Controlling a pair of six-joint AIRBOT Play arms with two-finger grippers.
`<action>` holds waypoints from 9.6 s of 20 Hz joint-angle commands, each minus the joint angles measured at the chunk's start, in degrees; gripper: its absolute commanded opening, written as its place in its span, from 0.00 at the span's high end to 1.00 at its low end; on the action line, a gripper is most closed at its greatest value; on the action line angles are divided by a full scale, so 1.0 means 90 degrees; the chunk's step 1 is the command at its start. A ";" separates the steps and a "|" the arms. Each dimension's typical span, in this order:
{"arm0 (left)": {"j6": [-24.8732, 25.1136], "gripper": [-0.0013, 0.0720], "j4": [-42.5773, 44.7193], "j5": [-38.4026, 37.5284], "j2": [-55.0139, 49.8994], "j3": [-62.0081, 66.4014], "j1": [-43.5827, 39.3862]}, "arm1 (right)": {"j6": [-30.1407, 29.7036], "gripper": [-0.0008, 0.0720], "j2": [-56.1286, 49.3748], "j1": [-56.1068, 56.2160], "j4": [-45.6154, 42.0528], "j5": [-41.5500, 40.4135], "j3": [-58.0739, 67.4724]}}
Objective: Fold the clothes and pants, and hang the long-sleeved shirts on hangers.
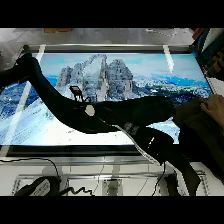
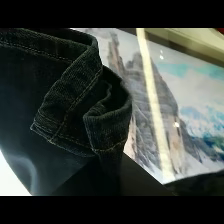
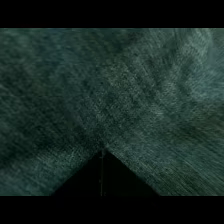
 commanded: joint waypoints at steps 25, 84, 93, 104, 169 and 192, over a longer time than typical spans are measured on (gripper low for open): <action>-0.0095 0.01 0.2302 -0.2084 -0.1532 -0.0095 -0.2310 | -0.0996 0.95 0.2555 -0.6436 -0.2103 0.4991 0.0036; 0.2407 0.70 -0.4231 0.4626 -0.3067 0.0019 -0.6948 | -0.0809 0.95 0.3929 -0.5595 -0.1156 0.1926 -0.2873; 0.2409 0.01 -0.4180 0.5034 -0.2773 0.0053 -0.6528 | -0.1785 0.95 0.3461 -0.6101 -0.1797 0.2793 -0.2875; 0.2409 0.01 -0.4177 0.4680 -0.2676 0.0053 -0.5911 | -0.2715 0.04 0.2773 -0.5294 -0.0930 0.3534 -0.2873; 0.0585 0.95 0.2637 -0.1042 -0.0806 0.0053 -0.2829 | -0.0792 0.94 0.8077 -1.3862 -0.3925 0.5445 -0.2516; 0.0585 0.95 0.2637 -0.1042 -0.0809 0.0053 -0.2832 | -0.0996 0.95 0.8024 -0.8750 -0.2630 0.5683 -0.3900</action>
